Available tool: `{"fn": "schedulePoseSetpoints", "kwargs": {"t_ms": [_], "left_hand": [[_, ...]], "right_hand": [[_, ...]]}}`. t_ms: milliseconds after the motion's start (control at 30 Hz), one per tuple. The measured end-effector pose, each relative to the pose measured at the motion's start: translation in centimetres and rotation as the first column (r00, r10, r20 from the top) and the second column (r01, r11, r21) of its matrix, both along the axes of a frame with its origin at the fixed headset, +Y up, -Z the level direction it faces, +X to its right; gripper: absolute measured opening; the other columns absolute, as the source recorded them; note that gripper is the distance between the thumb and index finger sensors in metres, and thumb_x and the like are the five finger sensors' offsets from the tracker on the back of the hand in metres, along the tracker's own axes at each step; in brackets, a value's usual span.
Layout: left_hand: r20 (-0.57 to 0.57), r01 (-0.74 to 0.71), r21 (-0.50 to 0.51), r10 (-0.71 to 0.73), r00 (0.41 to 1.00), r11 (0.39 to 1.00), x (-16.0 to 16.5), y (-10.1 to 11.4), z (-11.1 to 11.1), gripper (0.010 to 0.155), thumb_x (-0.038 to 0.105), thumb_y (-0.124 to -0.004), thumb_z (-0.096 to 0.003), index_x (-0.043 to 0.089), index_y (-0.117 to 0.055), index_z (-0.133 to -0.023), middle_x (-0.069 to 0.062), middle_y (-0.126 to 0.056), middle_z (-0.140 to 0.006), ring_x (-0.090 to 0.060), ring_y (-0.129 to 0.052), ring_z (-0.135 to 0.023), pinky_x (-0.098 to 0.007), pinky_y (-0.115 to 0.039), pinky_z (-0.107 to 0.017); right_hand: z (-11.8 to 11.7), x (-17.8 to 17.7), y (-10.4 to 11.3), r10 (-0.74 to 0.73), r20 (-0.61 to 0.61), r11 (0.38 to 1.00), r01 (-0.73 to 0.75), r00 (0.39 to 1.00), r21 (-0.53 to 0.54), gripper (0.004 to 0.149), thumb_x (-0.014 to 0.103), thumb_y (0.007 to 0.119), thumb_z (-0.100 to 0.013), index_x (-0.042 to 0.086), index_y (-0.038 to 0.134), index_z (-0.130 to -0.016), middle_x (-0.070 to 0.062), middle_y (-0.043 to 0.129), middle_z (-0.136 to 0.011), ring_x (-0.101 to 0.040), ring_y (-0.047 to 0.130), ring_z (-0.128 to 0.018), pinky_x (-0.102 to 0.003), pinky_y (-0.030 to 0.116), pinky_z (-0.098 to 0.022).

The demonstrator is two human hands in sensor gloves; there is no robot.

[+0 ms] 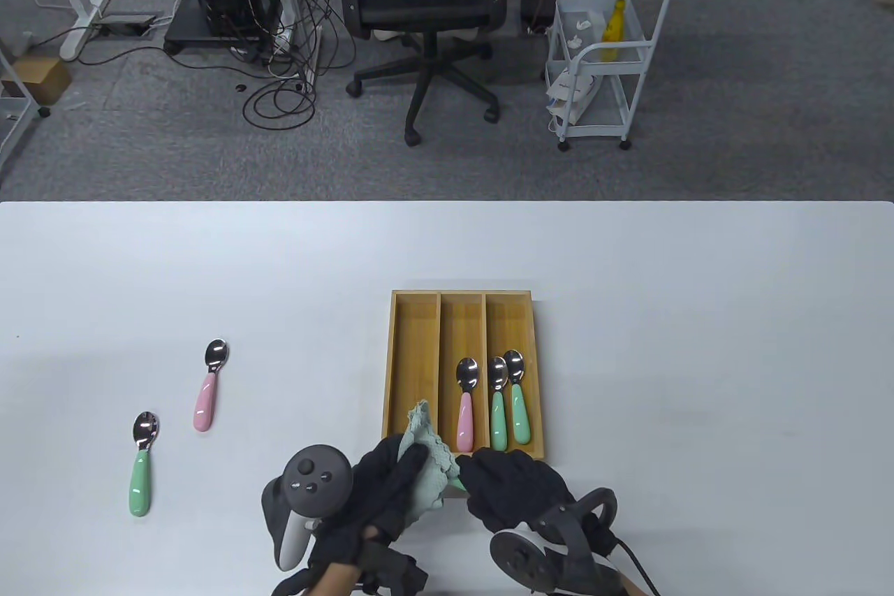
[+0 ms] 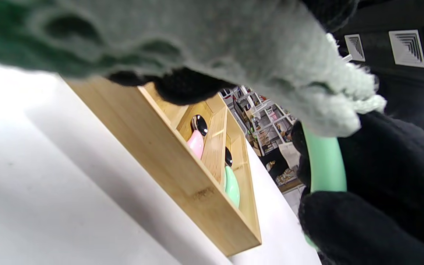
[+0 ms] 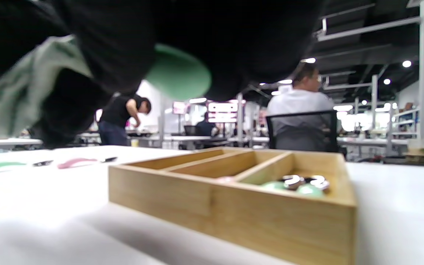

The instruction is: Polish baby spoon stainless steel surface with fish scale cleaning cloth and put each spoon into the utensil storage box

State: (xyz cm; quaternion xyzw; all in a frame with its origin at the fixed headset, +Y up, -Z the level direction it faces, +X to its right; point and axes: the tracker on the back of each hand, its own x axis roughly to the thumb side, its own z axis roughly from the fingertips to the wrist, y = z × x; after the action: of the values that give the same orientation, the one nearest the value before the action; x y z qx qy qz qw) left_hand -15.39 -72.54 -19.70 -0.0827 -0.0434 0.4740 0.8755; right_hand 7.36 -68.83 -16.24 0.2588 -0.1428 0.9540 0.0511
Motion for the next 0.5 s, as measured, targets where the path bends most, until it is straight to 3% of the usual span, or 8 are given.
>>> {"fn": "schedulePoseSetpoints", "kwargs": {"t_ms": [267, 500], "left_hand": [[0.145, 0.134, -0.041, -0.127, 0.981, 0.990, 1.4, -0.4, -0.2, 0.050, 0.042, -0.071, -0.0558, 0.013, -0.078, -0.095, -0.002, -0.101, -0.059, -0.021, -0.104, -0.052, -0.047, -0.089, -0.049], [0.297, 0.264, -0.087, -0.228, 0.927, 0.960, 3.0, -0.9, -0.1, 0.051, 0.042, -0.071, -0.0558, 0.012, -0.078, -0.096, -0.002, -0.100, -0.060, -0.022, -0.104, -0.053, -0.048, -0.089, -0.050]], "right_hand": [[-0.5, 0.5, 0.1, 0.072, 0.051, 0.996, -0.075, 0.996, 0.056, 0.048, 0.035, 0.086, -0.050, 0.035, 0.076, -0.097, 0.006, 0.077, -0.104, -0.026, 0.086, -0.090, -0.042, 0.081, -0.061], [-0.3, 0.3, 0.3, 0.115, 0.059, 0.988, -0.121, 0.992, 0.096, 0.047, 0.032, 0.087, -0.049, 0.038, 0.077, -0.094, 0.008, 0.075, -0.106, -0.026, 0.079, -0.098, -0.044, 0.079, -0.064]]}}
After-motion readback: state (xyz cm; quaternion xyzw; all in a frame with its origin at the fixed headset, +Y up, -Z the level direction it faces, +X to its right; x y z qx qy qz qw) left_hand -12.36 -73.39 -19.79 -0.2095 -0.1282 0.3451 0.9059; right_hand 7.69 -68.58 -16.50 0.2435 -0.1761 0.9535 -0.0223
